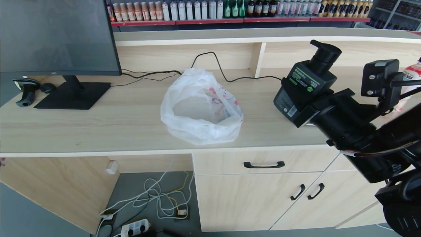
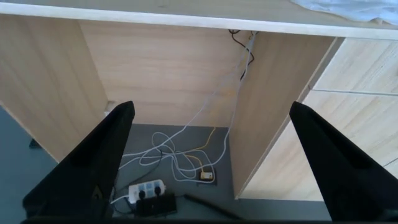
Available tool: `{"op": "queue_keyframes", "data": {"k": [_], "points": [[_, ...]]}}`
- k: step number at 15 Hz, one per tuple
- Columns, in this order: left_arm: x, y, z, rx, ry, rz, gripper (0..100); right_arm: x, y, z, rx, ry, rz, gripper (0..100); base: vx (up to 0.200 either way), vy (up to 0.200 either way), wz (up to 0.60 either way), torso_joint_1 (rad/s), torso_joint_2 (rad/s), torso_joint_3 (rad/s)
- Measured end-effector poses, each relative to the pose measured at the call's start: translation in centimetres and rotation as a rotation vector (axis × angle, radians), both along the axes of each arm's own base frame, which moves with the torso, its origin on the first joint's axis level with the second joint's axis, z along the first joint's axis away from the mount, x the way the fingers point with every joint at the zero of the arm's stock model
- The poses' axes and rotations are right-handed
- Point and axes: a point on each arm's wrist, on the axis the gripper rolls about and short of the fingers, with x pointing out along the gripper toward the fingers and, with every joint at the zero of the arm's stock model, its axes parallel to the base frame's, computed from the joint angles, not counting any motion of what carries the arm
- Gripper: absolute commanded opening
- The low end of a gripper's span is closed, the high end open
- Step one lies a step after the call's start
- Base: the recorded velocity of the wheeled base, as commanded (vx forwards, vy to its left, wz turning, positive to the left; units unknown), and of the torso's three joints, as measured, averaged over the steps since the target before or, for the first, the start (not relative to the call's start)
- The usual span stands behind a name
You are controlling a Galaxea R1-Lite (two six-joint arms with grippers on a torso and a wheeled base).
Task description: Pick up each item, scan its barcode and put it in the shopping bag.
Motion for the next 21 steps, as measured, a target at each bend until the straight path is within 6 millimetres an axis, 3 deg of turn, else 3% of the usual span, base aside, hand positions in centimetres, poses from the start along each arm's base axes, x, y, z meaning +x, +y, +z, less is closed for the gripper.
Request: {"op": "queue_keyframes", "data": {"k": [2,10,13,21], "points": [[0.0,0.0,0.0,0.0,0.001,-0.002,100,0.0,0.2,-0.1,-0.006,0.005,0.011,0,0.0,0.0,0.6,0.002,0.0,0.005],[0.0,0.0,0.0,-0.001,0.0,0.0,100,0.6,-0.5,-0.7,-0.015,0.025,-0.026,0,0.025,0.0,0.0,0.105,-0.21,-0.095],[0.0,0.0,0.0,-0.001,0.0,0.0,100,1.0,-0.5,-0.9,-0.015,0.03,-0.03,0,0.2,0.0,0.0,0.002,0.0,-0.002],[0.0,0.0,0.0,0.0,0.0,0.0,100,2.1,0.2,-1.7,-0.015,0.058,-0.019,0,0.0,0.0,0.0,0.0,0.0,0.0]]}}
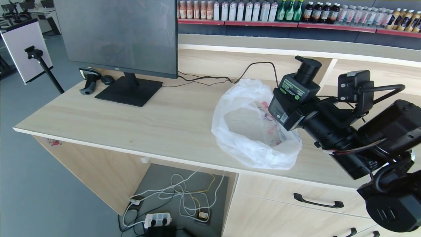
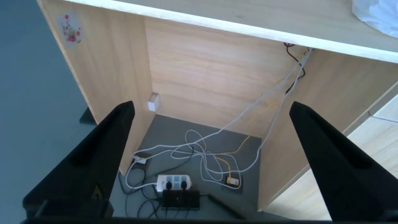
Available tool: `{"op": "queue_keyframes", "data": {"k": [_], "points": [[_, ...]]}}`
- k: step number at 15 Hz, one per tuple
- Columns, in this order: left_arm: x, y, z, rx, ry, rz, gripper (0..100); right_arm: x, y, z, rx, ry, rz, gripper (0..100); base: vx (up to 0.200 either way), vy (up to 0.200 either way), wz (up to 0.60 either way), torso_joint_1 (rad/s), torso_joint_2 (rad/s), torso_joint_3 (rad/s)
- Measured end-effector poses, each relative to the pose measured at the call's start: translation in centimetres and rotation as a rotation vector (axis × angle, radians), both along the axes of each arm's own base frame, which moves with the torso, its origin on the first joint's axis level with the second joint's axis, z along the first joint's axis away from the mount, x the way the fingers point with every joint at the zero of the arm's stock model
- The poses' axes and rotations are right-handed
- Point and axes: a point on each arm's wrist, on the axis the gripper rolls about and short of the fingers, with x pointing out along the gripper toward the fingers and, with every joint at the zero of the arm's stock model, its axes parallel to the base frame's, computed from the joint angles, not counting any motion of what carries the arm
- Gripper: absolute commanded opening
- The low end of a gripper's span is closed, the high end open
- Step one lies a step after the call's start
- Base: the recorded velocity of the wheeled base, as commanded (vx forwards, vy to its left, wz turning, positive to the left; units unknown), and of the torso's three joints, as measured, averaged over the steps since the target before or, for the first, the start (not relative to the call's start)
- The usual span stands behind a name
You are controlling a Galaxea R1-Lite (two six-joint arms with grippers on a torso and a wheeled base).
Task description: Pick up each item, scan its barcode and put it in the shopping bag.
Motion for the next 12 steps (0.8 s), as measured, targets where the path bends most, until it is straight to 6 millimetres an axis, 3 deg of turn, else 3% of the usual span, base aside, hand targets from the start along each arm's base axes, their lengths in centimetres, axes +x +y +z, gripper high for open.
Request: {"op": "queue_keyframes", "data": {"k": [6,12], "points": [[0.0,0.0,0.0,0.0,0.0,0.0,100,1.8,1.2,0.1,0.01,-0.024,0.014,0,0.0,0.0,0.0,0.0,0.0,0.0],[0.0,0.0,0.0,0.0,0.0,0.0,100,4.2,3.1,-1.5,0.025,0.011,0.053,0,0.0,0.0,0.0,0.0,0.0,0.0]]}}
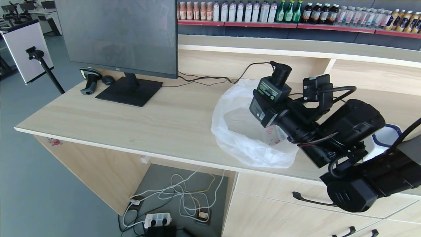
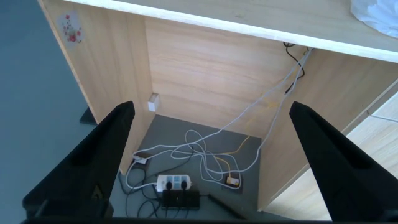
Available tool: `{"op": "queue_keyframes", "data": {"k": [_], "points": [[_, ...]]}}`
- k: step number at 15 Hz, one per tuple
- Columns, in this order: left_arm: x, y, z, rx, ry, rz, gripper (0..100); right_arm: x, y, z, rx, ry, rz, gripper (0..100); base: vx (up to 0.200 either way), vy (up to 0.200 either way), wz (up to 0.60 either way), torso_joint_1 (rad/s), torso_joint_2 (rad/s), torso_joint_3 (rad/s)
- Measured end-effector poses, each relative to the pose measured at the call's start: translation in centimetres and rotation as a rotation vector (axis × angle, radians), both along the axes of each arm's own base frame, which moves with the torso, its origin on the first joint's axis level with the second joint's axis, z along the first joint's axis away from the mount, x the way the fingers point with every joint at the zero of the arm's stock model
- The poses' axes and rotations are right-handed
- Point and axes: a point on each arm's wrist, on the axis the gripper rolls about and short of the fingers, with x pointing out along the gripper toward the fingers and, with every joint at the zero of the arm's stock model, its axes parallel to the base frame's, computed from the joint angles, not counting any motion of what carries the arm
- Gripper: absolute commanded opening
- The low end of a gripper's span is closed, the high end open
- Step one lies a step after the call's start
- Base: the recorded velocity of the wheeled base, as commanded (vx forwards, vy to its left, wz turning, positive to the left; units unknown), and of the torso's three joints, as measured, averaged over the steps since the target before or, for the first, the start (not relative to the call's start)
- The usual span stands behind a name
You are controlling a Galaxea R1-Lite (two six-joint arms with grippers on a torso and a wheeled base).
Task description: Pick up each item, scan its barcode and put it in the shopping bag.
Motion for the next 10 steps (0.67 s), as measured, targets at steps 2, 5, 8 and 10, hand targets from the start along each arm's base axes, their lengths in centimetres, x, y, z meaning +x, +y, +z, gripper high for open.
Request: {"op": "queue_keyframes", "data": {"k": [2,5,8,10], "points": [[0.0,0.0,0.0,0.0,0.0,0.0,100,1.1,0.5,-0.7,0.001,0.007,-0.001,0,0.0,0.0,0.0,0.0,0.0,0.0],[0.0,0.0,0.0,0.0,0.0,-0.001,100,2.5,1.2,-1.5,0.005,0.011,-0.008,0,0.0,0.0,0.0,0.0,0.0,0.0],[0.0,0.0,0.0,0.003,0.0,-0.001,100,4.0,1.9,-2.8,0.006,0.028,-0.012,0,0.0,0.0,0.0,0.0,0.0,0.0],[0.0,0.0,0.0,0.003,0.0,0.0,100,4.9,2.4,-3.6,0.009,0.033,-0.017,0,0.0,0.0,0.0,0.0,0.0,0.0]]}}
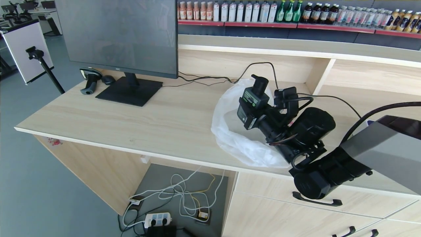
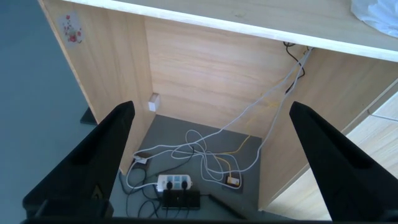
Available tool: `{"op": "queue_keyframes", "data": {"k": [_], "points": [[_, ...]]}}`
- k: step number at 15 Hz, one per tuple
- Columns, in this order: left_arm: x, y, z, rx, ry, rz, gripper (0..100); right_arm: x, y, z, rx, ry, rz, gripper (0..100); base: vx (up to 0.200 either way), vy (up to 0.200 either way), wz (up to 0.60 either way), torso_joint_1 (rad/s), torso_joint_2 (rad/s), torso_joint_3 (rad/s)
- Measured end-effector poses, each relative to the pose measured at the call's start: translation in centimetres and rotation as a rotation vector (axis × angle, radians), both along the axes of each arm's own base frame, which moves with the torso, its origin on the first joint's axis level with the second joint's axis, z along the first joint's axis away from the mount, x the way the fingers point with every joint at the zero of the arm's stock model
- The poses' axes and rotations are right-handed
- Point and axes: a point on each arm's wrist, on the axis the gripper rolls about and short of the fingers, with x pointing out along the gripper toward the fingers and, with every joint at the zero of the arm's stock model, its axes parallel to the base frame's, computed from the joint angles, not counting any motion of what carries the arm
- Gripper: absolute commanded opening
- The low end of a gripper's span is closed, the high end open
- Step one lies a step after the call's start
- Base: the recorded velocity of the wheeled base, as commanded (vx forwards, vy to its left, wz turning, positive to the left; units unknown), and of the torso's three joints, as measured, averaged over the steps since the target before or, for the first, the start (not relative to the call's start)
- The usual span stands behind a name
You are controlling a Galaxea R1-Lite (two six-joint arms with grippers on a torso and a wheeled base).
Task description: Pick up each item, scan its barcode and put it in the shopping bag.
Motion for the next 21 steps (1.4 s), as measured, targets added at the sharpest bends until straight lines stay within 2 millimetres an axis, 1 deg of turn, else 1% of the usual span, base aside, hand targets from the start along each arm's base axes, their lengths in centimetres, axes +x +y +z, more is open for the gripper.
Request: {"op": "queue_keyframes", "data": {"k": [6,10,13,16,17,21], "points": [[0.0,0.0,0.0,0.002,0.0,-0.001,100,2.3,1.2,-3.1,0.011,0.045,-0.032,0,0.0,0.0,0.0,0.0,0.0,0.0],[0.0,0.0,0.0,0.002,0.0,0.0,100,2.7,1.5,-4.9,-0.016,0.07,-0.036,0,0.0,0.0,0.0,0.0,0.0,0.0],[0.0,0.0,0.0,0.001,0.0,0.0,100,2.8,1.6,-5.4,-0.025,0.084,-0.035,0,0.0,0.0,0.0,0.0,0.0,0.0],[0.0,0.0,0.0,-0.001,0.0,-0.001,100,2.5,2.0,-5.5,-0.031,0.087,-0.029,0,0.0,0.0,0.0,0.0,0.0,0.0],[0.0,0.0,0.0,-0.001,0.0,-0.001,100,2.4,2.2,-5.5,-0.031,0.09,-0.023,100,0.0,0.0,0.0,0.0,0.0,0.0],[0.0,0.0,0.0,-0.001,0.0,0.0,100,2.2,2.6,-5.5,-0.034,0.089,-0.012,100,0.0,0.0,0.0,0.0,0.0,0.0]]}}
